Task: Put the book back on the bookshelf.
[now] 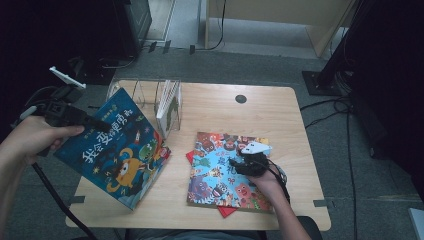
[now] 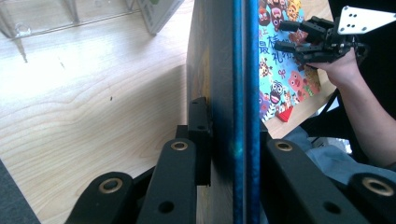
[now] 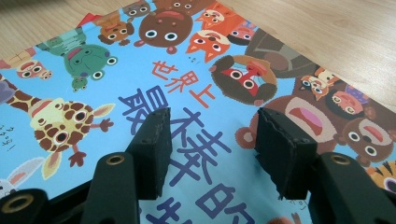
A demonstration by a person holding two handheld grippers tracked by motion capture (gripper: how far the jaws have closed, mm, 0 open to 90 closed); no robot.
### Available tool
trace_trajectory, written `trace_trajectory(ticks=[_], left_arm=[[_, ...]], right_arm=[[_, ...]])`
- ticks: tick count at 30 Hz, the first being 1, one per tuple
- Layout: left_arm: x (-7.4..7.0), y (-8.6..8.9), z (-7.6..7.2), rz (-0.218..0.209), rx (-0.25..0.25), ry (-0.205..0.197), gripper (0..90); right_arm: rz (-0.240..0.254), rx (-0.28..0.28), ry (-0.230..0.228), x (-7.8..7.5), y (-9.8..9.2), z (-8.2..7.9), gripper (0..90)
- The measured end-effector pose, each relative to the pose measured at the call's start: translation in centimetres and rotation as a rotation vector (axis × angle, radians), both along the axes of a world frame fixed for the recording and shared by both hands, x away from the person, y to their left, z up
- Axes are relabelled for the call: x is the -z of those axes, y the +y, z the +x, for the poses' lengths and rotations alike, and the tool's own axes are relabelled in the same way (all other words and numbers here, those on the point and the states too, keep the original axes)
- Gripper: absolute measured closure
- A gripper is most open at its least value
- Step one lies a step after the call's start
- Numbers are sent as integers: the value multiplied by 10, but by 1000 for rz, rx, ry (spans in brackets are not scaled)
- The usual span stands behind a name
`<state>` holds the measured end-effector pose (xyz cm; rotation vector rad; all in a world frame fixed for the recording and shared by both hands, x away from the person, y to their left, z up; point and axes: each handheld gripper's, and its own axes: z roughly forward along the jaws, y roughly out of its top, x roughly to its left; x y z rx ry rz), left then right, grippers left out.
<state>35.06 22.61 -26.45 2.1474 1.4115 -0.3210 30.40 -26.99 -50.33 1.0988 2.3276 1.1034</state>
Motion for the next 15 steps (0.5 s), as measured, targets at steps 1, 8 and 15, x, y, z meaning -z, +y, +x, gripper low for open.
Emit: trace_trajectory(ticks=[1, 8, 15], left_arm=[[1, 5, 1, -2, -12, 7, 805], [0, 15, 8, 4, -46, 3, 801], [-2, 30, 15, 4, -99, -2, 805]], right_arm=[[0, 0, 0, 0, 0, 0, 460], [0, 0, 0, 0, 0, 0, 460], [1, 0, 0, 0, 0, 0, 460]])
